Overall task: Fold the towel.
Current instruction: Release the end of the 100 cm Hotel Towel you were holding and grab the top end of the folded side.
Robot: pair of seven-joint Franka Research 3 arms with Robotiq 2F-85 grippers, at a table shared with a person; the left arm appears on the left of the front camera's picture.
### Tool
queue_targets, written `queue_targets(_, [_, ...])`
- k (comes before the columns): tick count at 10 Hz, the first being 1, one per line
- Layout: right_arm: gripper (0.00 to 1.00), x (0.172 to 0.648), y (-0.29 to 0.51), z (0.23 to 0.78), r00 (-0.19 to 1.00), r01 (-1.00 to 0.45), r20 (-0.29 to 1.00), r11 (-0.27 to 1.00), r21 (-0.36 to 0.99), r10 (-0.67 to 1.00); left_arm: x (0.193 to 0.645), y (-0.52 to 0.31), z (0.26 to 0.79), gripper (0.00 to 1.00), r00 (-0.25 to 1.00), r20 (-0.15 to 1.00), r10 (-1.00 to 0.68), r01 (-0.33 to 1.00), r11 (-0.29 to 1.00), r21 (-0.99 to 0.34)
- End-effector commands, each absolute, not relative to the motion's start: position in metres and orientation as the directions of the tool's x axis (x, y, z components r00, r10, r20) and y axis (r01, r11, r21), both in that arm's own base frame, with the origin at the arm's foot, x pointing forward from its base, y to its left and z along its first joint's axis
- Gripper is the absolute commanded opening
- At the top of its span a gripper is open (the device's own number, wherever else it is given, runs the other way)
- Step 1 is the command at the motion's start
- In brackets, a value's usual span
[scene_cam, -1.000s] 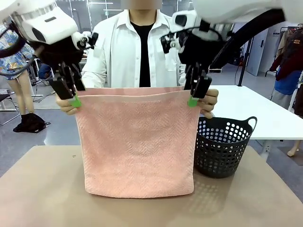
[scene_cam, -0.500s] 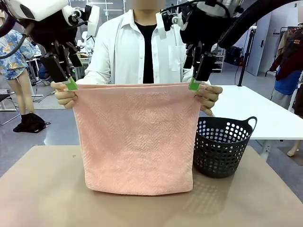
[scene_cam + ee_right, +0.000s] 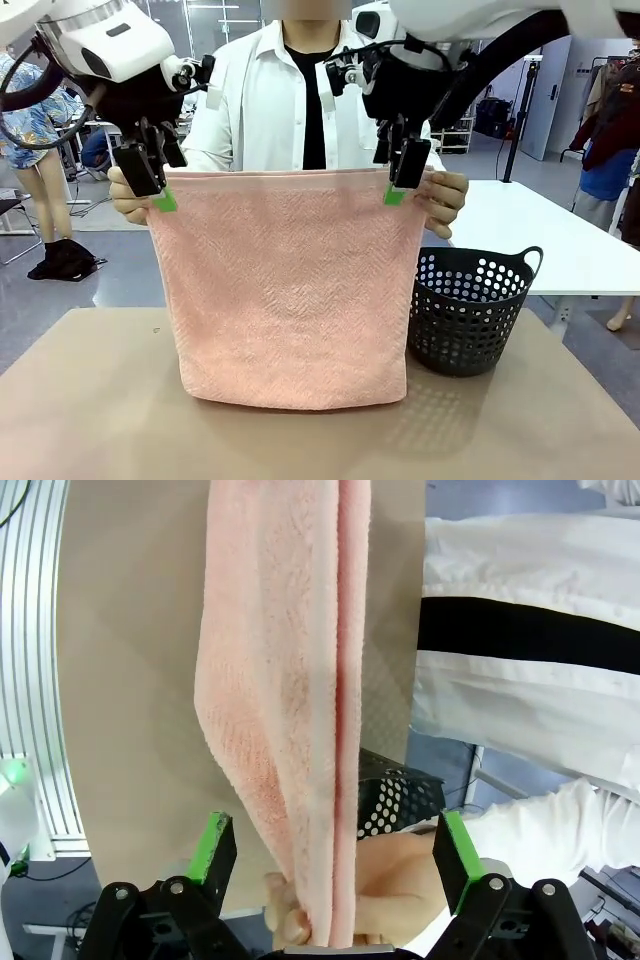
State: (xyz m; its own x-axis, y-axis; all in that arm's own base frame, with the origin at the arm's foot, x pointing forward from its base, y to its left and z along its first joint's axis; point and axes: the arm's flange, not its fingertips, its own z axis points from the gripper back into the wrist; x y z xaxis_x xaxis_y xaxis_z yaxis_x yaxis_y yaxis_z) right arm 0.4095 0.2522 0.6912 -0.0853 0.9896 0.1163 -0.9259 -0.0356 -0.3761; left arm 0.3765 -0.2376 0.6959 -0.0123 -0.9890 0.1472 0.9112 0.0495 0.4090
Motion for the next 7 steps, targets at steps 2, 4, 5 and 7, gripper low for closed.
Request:
queue_targets(2, [1.00, 0.428, 0.255, 0.681, -0.086, -0.938, 0.085, -0.052, -0.343, 0.993, 0.386, -0.237, 0.692, 1.00, 0.016, 0.152, -0.988, 0.926, 0.072, 0.370])
queue_targets(4, [1.00, 0.433, 0.255, 0.671, -0.068, -0.948, 0.083, -0.038, -0.315, 0.994, 0.394, -0.236, 0.682, 1.00, 0.030, 0.152, -0.988, 0.939, 0.080, 0.336])
queue_targets(5, [0.84, 0.433, 0.254, 0.669, -0.063, -0.947, 0.084, -0.033, -0.319, 0.995, 0.397, -0.237, 0.680, 0.56, 0.025, 0.156, -0.987, 0.939, 0.077, 0.336])
queue_targets(7, [0.24, 0.433, 0.253, 0.668, -0.060, -0.948, 0.084, -0.031, -0.316, 0.995, 0.398, -0.238, 0.676, 0.00, 0.020, 0.155, -0.988, 0.944, 0.069, 0.321])
